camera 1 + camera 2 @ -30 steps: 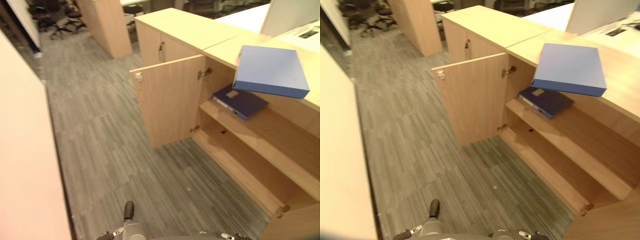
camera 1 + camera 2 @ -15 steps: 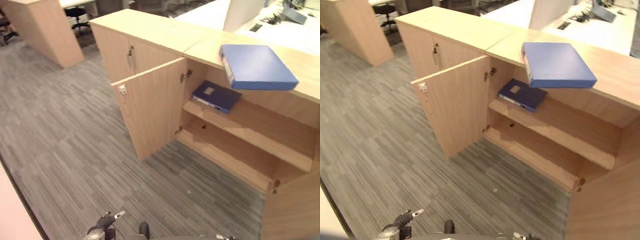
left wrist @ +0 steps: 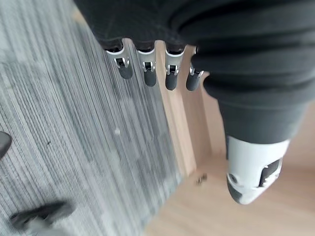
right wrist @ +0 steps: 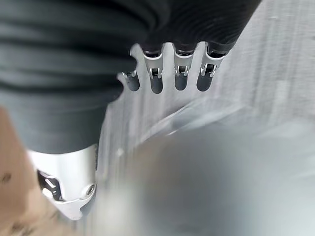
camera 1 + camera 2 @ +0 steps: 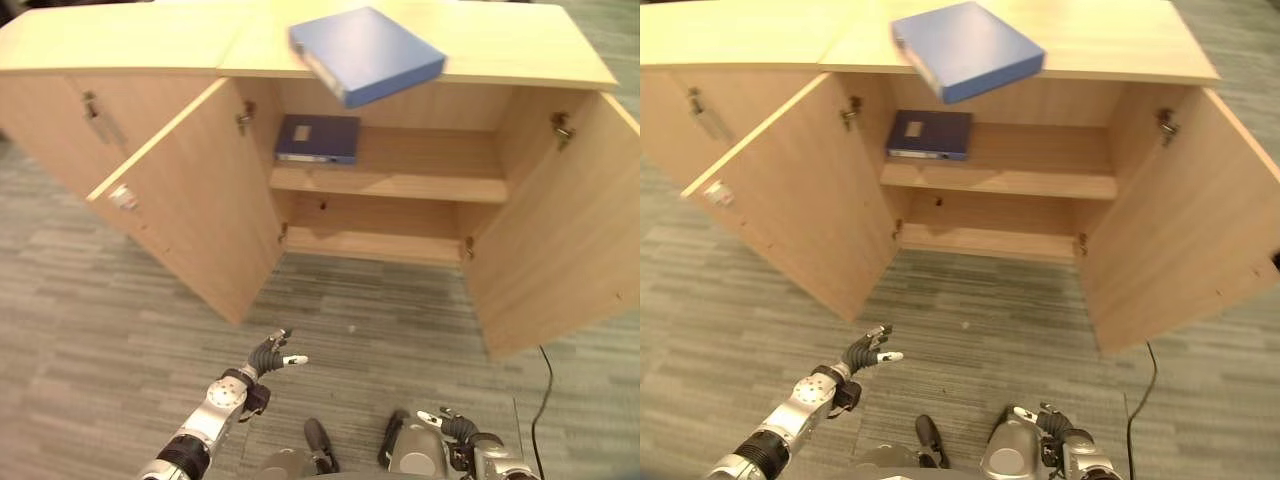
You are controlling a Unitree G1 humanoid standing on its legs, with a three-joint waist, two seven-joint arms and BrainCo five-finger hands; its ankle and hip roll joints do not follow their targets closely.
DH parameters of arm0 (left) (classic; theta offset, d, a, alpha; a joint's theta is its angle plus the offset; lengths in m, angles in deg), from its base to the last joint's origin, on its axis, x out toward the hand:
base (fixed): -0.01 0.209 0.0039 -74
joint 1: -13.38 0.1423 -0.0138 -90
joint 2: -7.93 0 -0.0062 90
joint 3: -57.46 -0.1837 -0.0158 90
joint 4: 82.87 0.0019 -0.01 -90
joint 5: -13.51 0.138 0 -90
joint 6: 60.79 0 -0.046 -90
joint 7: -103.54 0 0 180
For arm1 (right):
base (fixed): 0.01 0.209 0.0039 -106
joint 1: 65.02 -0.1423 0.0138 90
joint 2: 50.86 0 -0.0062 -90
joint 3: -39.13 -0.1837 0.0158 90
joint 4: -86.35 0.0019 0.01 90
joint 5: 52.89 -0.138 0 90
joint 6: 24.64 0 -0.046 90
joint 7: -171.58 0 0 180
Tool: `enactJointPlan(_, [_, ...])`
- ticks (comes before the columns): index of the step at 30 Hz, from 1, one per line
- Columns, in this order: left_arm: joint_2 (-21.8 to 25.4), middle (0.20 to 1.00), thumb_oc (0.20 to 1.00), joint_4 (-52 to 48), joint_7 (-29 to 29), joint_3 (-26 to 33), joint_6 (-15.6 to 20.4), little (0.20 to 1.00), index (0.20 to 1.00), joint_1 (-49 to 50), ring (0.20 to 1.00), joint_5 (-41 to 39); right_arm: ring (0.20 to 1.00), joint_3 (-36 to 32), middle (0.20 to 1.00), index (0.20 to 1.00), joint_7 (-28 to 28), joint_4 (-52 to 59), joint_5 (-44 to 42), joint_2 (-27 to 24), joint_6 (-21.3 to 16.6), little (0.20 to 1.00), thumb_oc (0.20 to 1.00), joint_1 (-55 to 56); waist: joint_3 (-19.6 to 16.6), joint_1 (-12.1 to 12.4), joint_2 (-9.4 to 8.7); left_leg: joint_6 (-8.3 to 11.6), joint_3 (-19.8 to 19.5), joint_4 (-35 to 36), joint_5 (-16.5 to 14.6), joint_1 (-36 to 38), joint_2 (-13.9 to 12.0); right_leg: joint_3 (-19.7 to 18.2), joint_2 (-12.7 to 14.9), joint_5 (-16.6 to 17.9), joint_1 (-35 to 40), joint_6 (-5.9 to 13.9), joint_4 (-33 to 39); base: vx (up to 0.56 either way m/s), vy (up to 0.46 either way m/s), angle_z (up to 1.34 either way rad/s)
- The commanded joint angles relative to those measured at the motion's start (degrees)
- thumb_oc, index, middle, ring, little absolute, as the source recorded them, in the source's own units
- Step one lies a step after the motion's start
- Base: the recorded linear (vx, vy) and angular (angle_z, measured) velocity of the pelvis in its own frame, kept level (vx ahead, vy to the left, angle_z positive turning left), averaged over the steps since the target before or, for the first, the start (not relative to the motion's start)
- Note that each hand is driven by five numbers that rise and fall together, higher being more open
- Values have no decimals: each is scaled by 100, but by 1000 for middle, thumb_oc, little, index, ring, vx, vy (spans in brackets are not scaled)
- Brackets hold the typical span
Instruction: Put the empty folder in the office cabinet
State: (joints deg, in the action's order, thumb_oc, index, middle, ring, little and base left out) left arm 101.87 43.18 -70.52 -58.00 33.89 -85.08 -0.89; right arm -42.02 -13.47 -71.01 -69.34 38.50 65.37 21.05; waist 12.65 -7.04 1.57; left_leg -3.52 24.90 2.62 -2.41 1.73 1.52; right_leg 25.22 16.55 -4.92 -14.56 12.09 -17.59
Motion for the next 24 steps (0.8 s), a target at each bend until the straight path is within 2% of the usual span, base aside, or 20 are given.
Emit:
enactJointPlan(1, [103,1000,1000,-535,130,-42,342,1000,1000,1,1000,122,1000,167,1000,1000,-34,-184,118,-24,-12,1000,1000,94,-127,78,-71,308,-411,238,-500,779,-76,-264,-377,951,156,-159,1028,192,-186,20])
enactJointPlan(3, [131,1000,1000,-883,203,-142,375,1000,1000,-77,1000,95,1000,200,1000,1000,-50,-459,305,3,15,1000,1000,176,-299,65,-100,350,-430,238,-574,903,-101,-105,-536,980,411,-234,1205,349,-303,42])
enactJointPlan(5, [92,1000,1000,-1138,281,-273,395,1000,1000,-149,1000,-129,1000,212,1000,1000,-66,-655,444,-35,17,1000,1000,265,-457,-12,-97,499,-421,38,-652,1068,-364,-99,-769,768,686,-375,1264,443,-424,60])
enactJointPlan(6, [85,1000,1000,-1180,276,-293,386,1000,1000,-176,1000,-182,1000,207,1000,1000,-58,-662,445,-50,19,1000,1000,274,-467,-25,-113,563,-403,-265,-746,1004,-483,-98,-804,692,744,-432,1254,328,-449,39])
enactJointPlan(7, [80,1000,1000,-1342,275,-308,383,1000,1000,-221,1000,-326,1000,208,1000,1000,-46,-645,404,-88,19,1000,1000,283,-473,-34,-179,735,-322,-1010,-860,800,-760,-54,-864,512,920,-562,1263,252,-498,-1])
enactJointPlan(8, [98,1000,1000,-1404,253,-312,374,1000,1000,-252,1000,-352,1000,241,1000,1000,-40,-583,339,-118,7,1000,1000,272,-442,5,-261,943,-211,-1994,-572,511,-1169,15,-945,346,1150,-768,1315,260,-629,-20])
enactJointPlan(9, [69,1000,1000,-1457,228,-304,362,1000,1000,-244,1000,-409,1000,273,1000,1000,11,-537,293,-153,0,1000,1000,273,-350,86,-319,1096,-154,-2973,-142,188,-1608,117,-1127,115,1450,-1008,1418,194,-507,-13])
enactJointPlan(11, [50,1000,1000,-1476,210,-256,341,1000,1000,-171,1000,-449,1000,289,1000,1000,14,-519,291,-171,2,1000,1000,286,-309,129,-332,1120,15,-3119,21,51,-1827,164,-1217,-9,1640,-1102,1511,98,-216,5])
enactJointPlan(13, [51,1000,1000,-1495,198,-193,327,1000,1000,-134,1000,-447,1000,293,1000,1000,13,-498,287,-180,3,1000,1000,294,-299,180,-380,1079,30,-3014,-27,-101,-1813,156,-1207,-21,1727,-1104,1591,56,-48,-16])
enactJointPlan(16, [90,1000,1000,-1571,200,-34,320,1000,1000,-8,1000,-403,1000,321,1000,1000,-10,-464,407,-225,-12,1000,1000,311,-283,320,-443,1008,-233,-2437,-136,-574,-1597,85,-1156,-33,1868,-1054,1726,65,17,-1])
enactJointPlan(17, [98,1000,1000,-1640,230,18,302,1000,1000,56,1000,-440,1000,351,1000,1000,-9,-478,474,-235,-18,1000,1000,303,-288,395,-424,1080,-577,-1703,174,-705,-1415,18,-1155,-66,1933,-1012,1778,101,85,-3])
enactJointPlan(19, [73,1000,1000,-1649,207,40,313,1000,1000,82,1000,-461,1000,384,1000,1000,-4,-479,525,-227,-30,1000,1000,308,-264,486,-403,1195,-872,-1186,561,-847,-1348,-45,-1168,-94,2051,-992,1821,112,68,-26])
enactJointPlan(21, [75,1000,1000,-1686,210,45,315,1000,1000,95,1000,-459,1000,394,1000,1000,-5,-474,547,-221,-33,1000,1000,314,-258,506,-390,1217,-929,-994,667,-826,-1331,-68,-1173,-97,2101,-977,1830,98,57,-47])
enactJointPlan(22, [88,1000,1000,-1746,178,88,315,1000,1000,130,1000,-408,1000,383,1000,1000,-1,-478,573,-226,-32,1000,1000,312,-277,553,-318,1194,-1089,-685,727,-781,-1272,-158,-1205,-126,2171,-942,1812,87,65,-22])
enactJointPlan(23, [87,1000,1000,-1749,178,88,312,1000,1000,133,1000,-407,1000,383,1000,1000,-1,-478,574,-229,-32,1000,1000,313,-270,558,-319,1191,-1079,-653,740,-754,-1265,-163,-1201,-124,2180,-938,1812,199,136,-11])
enactJointPlan(24, [54,1000,1000,-1799,168,121,307,1000,1000,197,1000,-406,1000,371,1000,1000,3,-500,565,-189,-40,1000,1000,322,-364,557,-248,1181,-1135,-306,756,-511,-1175,-211,-1229,-142,2279,-908,1871,112,73,-1])
